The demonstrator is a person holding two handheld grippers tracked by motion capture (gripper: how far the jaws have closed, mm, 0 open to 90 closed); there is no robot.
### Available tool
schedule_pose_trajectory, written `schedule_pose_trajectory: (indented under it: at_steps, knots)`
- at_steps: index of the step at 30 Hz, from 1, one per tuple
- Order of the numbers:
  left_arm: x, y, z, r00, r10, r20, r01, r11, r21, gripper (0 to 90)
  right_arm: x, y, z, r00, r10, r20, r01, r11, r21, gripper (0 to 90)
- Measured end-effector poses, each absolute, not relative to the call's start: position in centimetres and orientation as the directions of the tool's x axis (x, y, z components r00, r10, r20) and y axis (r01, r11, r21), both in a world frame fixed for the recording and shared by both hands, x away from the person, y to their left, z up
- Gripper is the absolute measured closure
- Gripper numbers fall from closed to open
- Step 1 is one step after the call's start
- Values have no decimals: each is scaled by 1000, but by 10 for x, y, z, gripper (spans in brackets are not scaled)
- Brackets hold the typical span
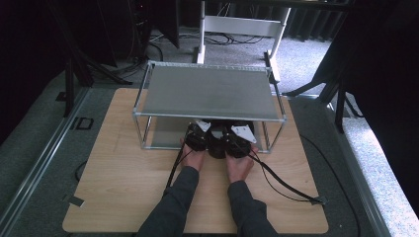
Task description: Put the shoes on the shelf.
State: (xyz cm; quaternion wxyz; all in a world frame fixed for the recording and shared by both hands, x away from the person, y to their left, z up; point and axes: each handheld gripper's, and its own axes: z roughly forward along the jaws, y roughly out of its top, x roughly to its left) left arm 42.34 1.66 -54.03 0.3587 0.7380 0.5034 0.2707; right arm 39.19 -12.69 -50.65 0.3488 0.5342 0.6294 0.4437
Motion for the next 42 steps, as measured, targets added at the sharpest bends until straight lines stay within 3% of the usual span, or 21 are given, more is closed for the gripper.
schedule_pose_trajectory:
  at_steps: [2, 16, 28, 34, 40, 42]
  knots:
    - [424, 16, -542, 352, 936, 32, 554, -236, 798, 894, 395, -128, -503, -237, 969, 62, 374, 32, 927, 418]
    - [425, 26, -547, 377, 926, -25, 581, -215, 785, 821, 354, -152, -488, -297, 954, 22, 283, 66, 957, 390]
    - [416, 32, -546, 411, 909, -74, 586, -201, 785, 817, 351, -191, -525, -280, 960, -7, 459, 140, 878, 410]
    - [421, 25, -545, 388, 919, -75, 595, -187, 781, 895, 356, -192, -526, -298, 955, -9, 467, 154, 871, 403]
    - [429, 25, -545, 393, 916, -87, 604, -185, 775, 896, 363, -194, -527, -283, 959, 6, 473, 134, 871, 396]
    - [429, 27, -545, 386, 918, -87, 608, -183, 773, 852, 363, -194, -526, -286, 958, 4, 475, 138, 869, 391]
